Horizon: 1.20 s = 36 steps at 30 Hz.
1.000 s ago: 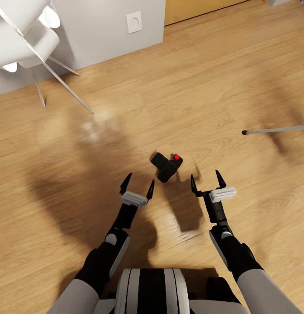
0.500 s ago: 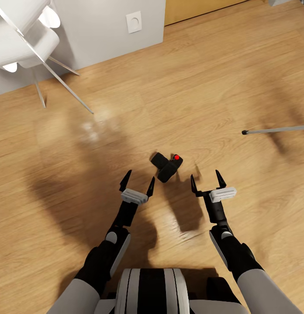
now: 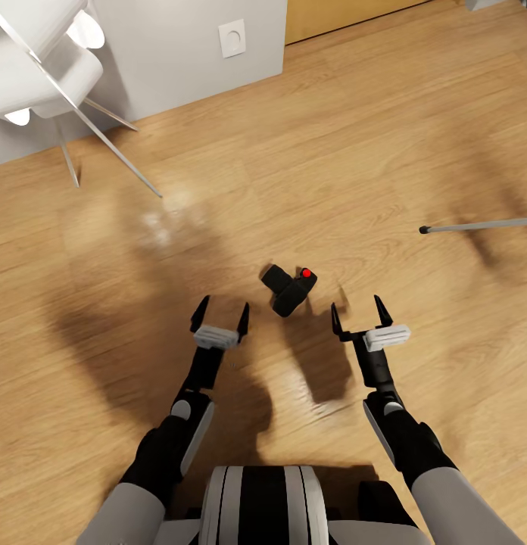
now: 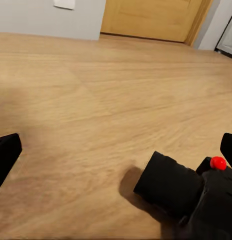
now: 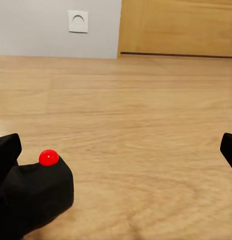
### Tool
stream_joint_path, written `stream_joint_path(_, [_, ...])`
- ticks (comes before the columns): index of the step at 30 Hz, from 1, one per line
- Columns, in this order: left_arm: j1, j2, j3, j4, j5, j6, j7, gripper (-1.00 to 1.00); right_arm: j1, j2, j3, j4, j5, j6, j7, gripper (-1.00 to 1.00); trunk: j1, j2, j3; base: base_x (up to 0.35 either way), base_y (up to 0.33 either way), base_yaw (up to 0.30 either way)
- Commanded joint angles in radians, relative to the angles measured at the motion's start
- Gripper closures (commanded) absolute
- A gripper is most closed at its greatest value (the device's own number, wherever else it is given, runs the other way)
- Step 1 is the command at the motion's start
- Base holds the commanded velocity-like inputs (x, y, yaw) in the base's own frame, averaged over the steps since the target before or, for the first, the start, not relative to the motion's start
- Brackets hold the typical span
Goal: Attach the digital camera to the camera tripod in the bedroom.
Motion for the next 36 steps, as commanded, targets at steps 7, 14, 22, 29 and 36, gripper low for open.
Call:
stream_joint_path(7, [0.0,0.003,0.065,0.0,0.004,-0.001,-0.004,-1.0,0.001,-0.009,-0.002,0.0,0.002,-0.003,0.005,-1.0,0.0,0.0,0.0,0.0,0.0,0.0])
stream_joint_path(14, [0.0,0.004,0.08,-0.033,0.006,-0.005,-0.009,-1.0,0.001,-0.014,0.001,0.0,0.0,-0.004,0.041,-1.0,0.0,0.0,0.0,0.0,0.0,0.0])
stream_joint_path(22, [0.0,0.036,0.108,-0.043,0.007,-0.007,-0.005,-1.0,0.001,-0.013,0.0,0.0,-0.005,-0.006,0.042,-1.0,0.0,0.0,0.0,0.0,0.0,0.0])
stream_joint_path(29, [0.0,0.038,0.115,-0.069,0.008,-0.013,-0.005,-1.0,0.001,-0.013,-0.001,0.0,-0.006,-0.005,0.043,-1.0,0.0,0.0,0.0,0.0,0.0,0.0])
stream_joint_path(36, [0.0,0.037,0.116,-0.081,0.008,-0.009,-0.005,-1.0,0.002,-0.013,-0.001,0.0,-0.006,-0.007,0.042,-1.0,0.0,0.0,0.0,0.0,0.0,0.0])
